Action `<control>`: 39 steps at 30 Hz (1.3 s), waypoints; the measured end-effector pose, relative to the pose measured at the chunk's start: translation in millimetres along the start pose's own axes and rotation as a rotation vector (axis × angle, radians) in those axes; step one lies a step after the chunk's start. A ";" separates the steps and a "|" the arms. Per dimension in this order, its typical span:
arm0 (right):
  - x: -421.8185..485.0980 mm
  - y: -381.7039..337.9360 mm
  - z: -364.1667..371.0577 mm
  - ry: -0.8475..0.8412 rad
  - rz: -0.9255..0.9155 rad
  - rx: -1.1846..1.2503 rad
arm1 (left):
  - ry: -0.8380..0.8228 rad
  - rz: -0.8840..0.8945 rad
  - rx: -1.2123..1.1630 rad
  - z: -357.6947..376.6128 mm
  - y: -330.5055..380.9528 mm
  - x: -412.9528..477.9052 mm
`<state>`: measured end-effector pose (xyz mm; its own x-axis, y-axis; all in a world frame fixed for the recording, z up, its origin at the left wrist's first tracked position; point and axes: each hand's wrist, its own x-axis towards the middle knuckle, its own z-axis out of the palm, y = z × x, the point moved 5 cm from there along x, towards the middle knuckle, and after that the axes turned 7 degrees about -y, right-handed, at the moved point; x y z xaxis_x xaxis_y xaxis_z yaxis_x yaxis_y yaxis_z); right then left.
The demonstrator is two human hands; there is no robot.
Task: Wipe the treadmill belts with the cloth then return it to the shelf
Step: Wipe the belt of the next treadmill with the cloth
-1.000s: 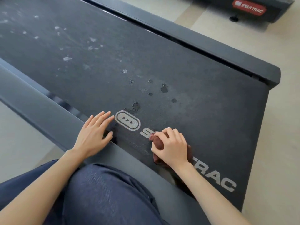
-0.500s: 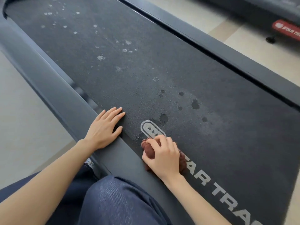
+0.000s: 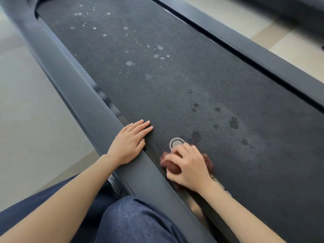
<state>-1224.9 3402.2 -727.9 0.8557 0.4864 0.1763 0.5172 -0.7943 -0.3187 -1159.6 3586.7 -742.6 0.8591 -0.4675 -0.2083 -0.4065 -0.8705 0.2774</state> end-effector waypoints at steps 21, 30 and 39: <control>34.9 70.5 -13.4 0.119 0.240 -0.049 | 0.005 0.102 0.164 -5.1 7.9 31.3; 3.2 86.6 -22.5 0.148 0.455 -0.057 | 0.014 -0.046 0.144 12.1 12.1 77.0; -18.9 172.4 -57.6 0.205 0.705 -0.152 | 0.055 -0.126 0.083 14.9 30.9 86.2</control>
<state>-1151.0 3235.1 -732.6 0.9629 -0.2226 0.1528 -0.1714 -0.9412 -0.2912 -1102.7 3517.2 -765.9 0.9196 -0.3467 -0.1847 -0.3167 -0.9325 0.1737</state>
